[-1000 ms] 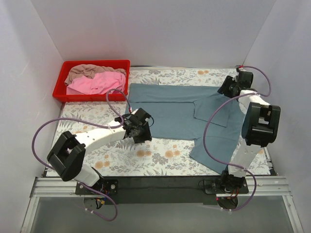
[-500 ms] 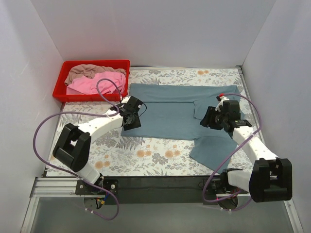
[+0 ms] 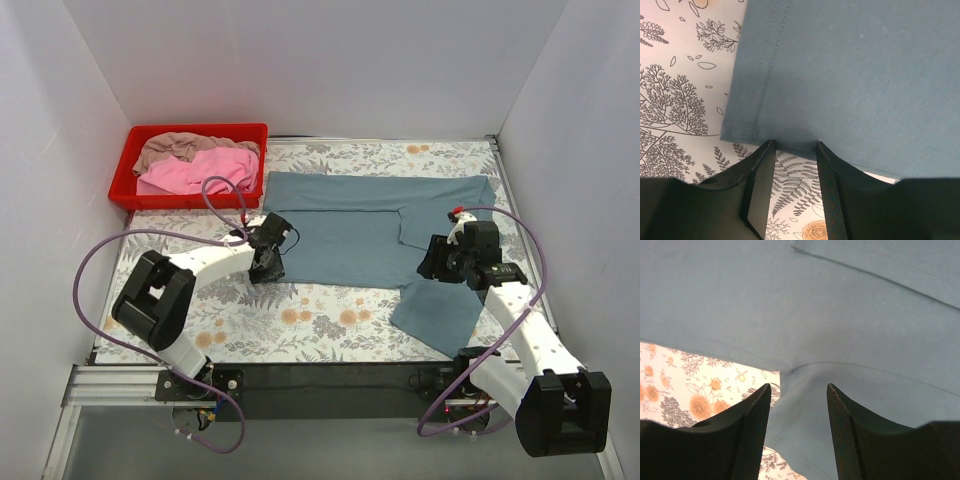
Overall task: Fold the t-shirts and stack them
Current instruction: Fold the tshirt
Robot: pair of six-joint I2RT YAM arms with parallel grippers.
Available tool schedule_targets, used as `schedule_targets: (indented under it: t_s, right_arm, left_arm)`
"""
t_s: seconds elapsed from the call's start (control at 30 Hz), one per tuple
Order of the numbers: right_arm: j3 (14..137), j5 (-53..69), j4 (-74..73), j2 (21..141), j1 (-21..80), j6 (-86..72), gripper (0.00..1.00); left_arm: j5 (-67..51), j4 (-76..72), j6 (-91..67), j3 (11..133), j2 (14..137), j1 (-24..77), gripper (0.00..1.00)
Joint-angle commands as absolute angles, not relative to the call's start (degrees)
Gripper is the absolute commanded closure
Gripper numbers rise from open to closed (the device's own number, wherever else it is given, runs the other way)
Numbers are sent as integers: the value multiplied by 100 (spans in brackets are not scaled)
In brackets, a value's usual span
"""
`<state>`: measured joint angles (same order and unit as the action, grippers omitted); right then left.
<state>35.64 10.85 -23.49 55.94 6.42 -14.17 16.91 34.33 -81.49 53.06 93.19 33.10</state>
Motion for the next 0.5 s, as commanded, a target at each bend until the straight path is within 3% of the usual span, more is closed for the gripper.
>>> schedule_targets:
  t_s: [0.0,0.17,0.47]
  right_arm:
    - [3472,914,-2584,5440,650,-1239,44]
    - [3577,695,-2794,5414,650,-1204,44]
    - [4236,308,-3339,5397,650,-1125,44]
  left_arm:
    - [1398,3621,-8367,4992,9159,3278,63]
    - [1029,3884,-8622,4588,8553,3278,63]
    - [1458,4692,-8710,4869,7620,3156,61]
